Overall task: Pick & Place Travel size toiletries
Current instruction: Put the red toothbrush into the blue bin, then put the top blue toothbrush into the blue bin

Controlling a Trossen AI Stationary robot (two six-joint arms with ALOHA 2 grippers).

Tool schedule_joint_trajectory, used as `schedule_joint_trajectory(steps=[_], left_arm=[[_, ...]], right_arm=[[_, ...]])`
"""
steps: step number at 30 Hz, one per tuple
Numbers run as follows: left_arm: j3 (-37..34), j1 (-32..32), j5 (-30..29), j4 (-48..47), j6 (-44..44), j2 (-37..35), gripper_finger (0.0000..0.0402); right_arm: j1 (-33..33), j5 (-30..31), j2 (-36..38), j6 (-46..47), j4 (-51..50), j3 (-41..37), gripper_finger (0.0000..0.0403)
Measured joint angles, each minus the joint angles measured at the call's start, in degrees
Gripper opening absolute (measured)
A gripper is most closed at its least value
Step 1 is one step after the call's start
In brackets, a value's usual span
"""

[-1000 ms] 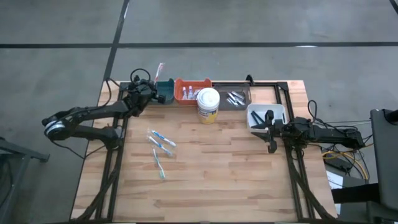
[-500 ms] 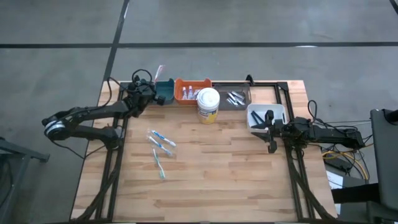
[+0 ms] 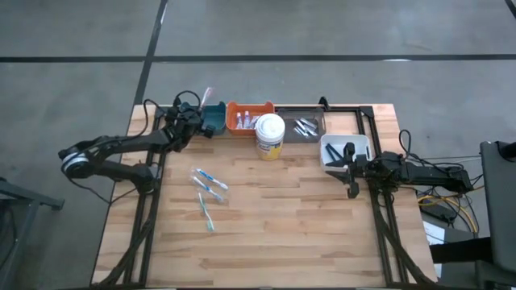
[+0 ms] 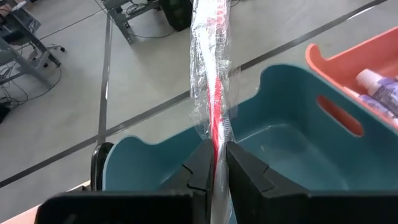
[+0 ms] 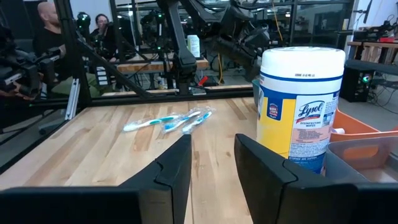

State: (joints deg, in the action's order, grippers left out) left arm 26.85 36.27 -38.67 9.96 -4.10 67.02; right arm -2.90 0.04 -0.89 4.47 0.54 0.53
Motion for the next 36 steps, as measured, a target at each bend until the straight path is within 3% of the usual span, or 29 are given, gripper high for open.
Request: schedule_joint_trajectory(steps=[7,19,31,36], left_arm=[[0.00,0.11,-2.02,-0.01,0.20,2.28,0.0043],[0.20,0.11,-2.00,0.14,1.16,2.32,0.0109],[3.70,0.06,-1.94,0.35,1.14,2.32,0.0115],[6.15,-0.87,3.16,-2.71,1.01,2.26,0.0115]], right_arm=[[0.00,0.00,0.00,-0.07,0.02,-0.01,0.0128],[-0.02,0.01,0.00,-0.07,0.00,-0.01,0.0121],[0.00,0.00,0.00,-0.11,0.00,-0.01,0.0122],[-0.02,0.00,0.00,-0.11,0.00,0.01,0.0127]])
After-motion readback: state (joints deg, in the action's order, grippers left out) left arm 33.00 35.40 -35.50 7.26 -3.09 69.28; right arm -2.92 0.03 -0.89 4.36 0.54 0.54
